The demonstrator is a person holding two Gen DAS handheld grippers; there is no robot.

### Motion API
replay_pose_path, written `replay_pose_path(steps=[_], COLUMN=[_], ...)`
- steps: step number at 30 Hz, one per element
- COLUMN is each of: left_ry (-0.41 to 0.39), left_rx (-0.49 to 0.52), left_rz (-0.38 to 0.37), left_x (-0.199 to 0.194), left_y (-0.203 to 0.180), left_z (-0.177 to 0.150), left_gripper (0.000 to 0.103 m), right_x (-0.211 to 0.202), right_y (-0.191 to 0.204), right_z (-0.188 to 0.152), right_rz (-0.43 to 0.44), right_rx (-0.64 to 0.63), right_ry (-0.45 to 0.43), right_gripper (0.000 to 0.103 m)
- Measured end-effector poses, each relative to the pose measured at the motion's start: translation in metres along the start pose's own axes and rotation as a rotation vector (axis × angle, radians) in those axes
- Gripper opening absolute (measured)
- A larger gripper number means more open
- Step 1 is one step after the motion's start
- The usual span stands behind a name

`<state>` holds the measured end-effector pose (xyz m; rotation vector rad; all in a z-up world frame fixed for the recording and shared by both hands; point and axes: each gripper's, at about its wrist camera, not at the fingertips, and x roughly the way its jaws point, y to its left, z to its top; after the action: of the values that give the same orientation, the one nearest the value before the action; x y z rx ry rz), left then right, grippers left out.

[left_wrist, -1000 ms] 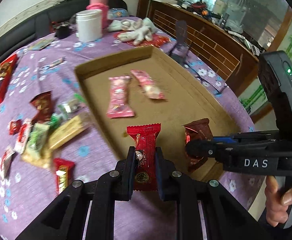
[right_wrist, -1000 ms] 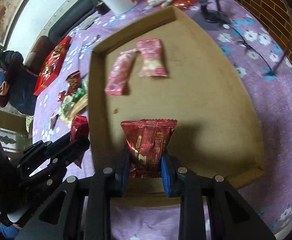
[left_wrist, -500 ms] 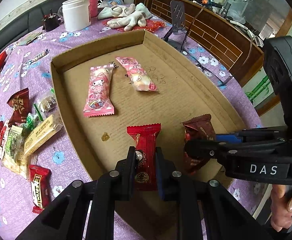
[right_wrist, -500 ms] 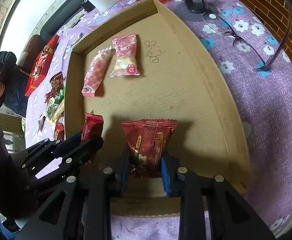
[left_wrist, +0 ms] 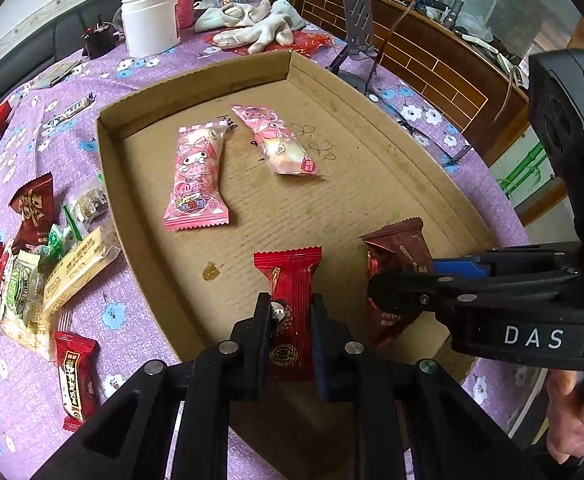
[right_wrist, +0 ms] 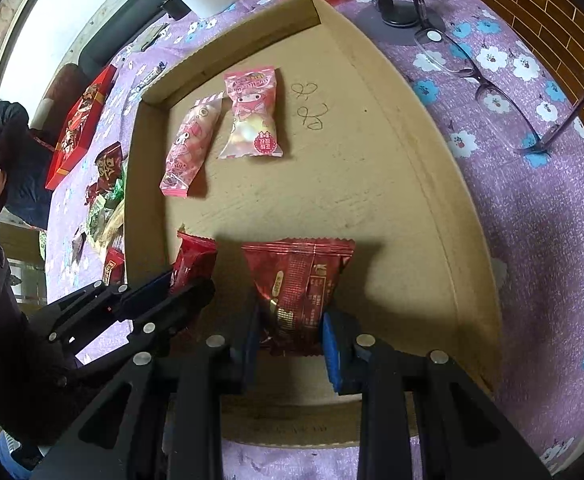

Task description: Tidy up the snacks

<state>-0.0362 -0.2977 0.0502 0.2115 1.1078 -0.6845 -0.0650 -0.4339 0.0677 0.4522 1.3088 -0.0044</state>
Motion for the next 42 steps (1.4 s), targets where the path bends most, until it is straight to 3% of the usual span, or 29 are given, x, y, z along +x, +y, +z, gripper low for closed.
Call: replay_pose_path(steps=[13,25,35,42], left_ry=[-0.014,-0.078,-0.148,-0.172], left_rx=[0.025,-0.002,-0.075,-0.202], left_rz=[0.0,-0.011,0.027,0.118], left_x=[-0.008,-0.037,-0.084,-0.115], left_y=[-0.003,0.008,0.052,0.106], left_z=[-0.003,-0.01,-0.044,-0.104], left_gripper=[0.019,0.019,0.019,0.019], right_x=[-0.008,-0.033,-0.024,0.012], right_y=[0.006,0.012,0.079,0.157], right_z=[-0.002,-0.006,-0.007,-0.01], right_rz=[-0.041,-0.047,0.012,0.062], right_rx=[-0.015,0.014,-0.097,-0.243], right_ry=[-0.029,-0.121,-0.1,-0.011], right_gripper=[0.029,0.03,0.03,0.03])
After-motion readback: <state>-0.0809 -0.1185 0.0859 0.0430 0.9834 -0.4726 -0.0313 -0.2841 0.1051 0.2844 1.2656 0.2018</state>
